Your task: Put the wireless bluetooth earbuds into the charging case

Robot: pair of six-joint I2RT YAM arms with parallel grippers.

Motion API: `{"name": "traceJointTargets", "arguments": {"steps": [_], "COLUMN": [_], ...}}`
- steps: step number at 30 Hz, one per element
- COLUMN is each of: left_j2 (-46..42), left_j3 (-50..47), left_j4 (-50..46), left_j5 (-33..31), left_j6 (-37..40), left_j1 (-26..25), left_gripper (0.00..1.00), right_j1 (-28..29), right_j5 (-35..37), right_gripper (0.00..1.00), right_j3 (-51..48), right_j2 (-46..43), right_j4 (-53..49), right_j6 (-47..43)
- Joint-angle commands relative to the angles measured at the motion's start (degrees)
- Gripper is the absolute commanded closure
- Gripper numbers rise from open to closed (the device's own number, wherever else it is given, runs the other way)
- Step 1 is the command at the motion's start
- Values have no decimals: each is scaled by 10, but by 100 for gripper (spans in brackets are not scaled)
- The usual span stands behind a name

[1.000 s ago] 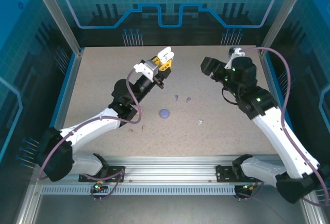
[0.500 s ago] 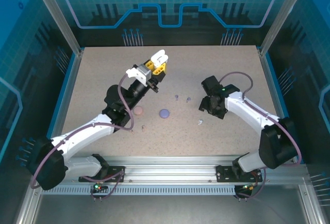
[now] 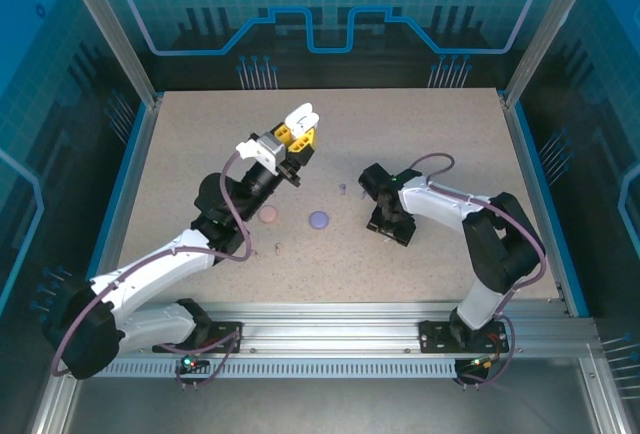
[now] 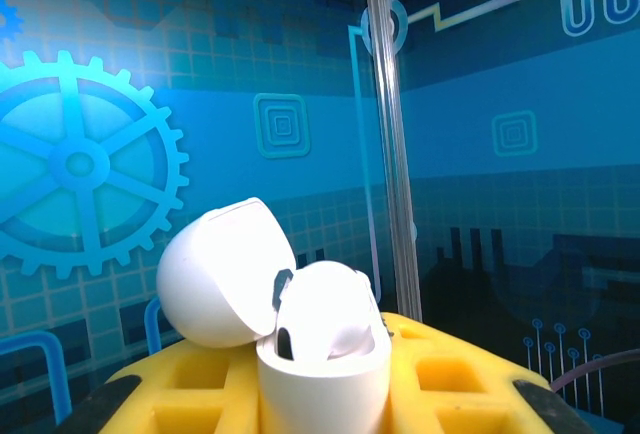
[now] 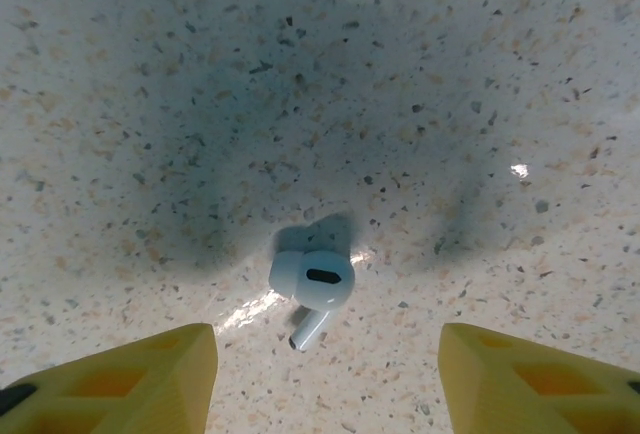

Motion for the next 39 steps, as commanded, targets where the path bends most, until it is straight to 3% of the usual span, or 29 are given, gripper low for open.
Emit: {"name": "traceJointTargets", "arguments": {"steps": [1,13,22,36,39], "left_j2": [-17,-17,-18,-19,-19], "left_j3": [-7,-9,-9,-9,-8], "left_j4": [14,14,14,14,14], "left_j5": [-12,-11,-10,-10,-9], "left_j6": [4,4,6,6,6], "left_j1": [-5,-4,-4,-4,-4], "left_gripper": [100,100,100,100,100], "right_j1": [5,4,-2,-7,-6], "right_j5": [6,18,24,19,20], "right_gripper": [44,57,67,69,64], "right_j3": [18,20,19,67,73], "right_j2": [18,41,47,84,90], "right_j4": [-2,16,24,-1,-6], "right_j6": [19,-32,-133,-309,-316]}}
